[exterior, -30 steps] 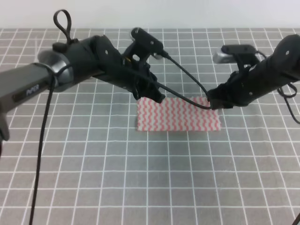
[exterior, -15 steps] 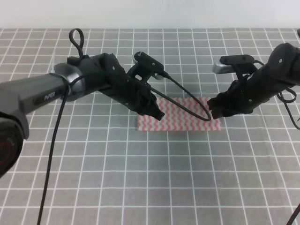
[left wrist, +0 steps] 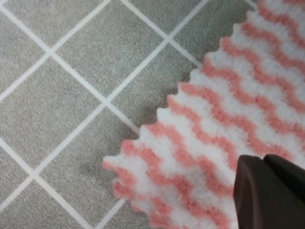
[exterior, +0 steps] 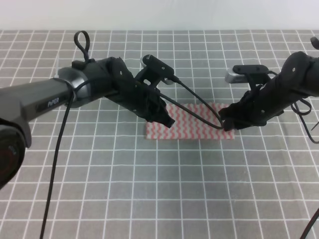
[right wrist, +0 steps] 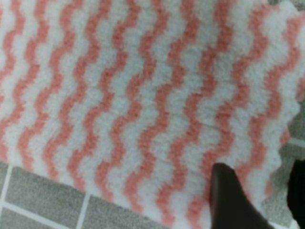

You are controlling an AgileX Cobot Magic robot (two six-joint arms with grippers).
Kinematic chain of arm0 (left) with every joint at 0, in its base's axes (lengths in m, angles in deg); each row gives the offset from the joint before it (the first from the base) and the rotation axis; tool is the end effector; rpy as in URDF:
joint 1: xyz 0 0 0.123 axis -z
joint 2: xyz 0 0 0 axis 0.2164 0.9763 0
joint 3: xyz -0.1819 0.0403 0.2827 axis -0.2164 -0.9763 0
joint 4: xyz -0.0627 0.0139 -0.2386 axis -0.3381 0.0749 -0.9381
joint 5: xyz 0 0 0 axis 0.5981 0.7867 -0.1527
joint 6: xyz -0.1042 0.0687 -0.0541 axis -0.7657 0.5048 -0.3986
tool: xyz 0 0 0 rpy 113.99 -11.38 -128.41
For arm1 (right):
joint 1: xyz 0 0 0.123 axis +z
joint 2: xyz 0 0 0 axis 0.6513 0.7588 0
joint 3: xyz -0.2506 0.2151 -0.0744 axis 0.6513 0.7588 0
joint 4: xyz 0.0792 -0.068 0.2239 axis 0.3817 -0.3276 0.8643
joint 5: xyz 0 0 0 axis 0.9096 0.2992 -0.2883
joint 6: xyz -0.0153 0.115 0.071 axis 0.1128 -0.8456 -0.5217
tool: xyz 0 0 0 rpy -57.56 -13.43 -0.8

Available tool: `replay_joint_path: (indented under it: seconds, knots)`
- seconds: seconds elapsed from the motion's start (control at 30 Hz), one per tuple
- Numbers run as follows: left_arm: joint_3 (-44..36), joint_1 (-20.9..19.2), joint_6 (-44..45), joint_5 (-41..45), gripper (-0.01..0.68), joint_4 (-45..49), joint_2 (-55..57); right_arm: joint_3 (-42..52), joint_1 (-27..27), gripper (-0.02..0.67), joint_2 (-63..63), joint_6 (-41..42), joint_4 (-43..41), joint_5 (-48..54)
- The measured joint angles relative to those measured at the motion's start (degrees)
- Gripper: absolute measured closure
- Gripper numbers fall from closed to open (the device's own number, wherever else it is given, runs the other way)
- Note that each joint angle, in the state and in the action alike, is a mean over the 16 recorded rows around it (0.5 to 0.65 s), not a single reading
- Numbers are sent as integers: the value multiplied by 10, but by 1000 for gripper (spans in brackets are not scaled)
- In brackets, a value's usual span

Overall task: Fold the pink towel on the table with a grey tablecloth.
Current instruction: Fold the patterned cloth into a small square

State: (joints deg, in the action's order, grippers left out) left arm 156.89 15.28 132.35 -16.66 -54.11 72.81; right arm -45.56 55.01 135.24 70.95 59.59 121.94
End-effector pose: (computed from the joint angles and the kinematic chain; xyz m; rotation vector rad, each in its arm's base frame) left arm 0.4469 -0.2728 0.1888 1.1243 2.2497 -0.3585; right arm 0.4352 0.1487 0.1848 -0.3483 2.7243 0.4512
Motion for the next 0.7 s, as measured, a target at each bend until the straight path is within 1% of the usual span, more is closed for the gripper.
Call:
replay_joint_path:
  seconds: [0.33, 0.7]
  knots:
    - [0, 0, 0, 7, 673, 0, 11, 0, 0, 400, 8, 0, 11, -2]
    - [0, 0, -1, 11, 673, 0, 18, 0, 0, 445, 9, 0, 27, -4]
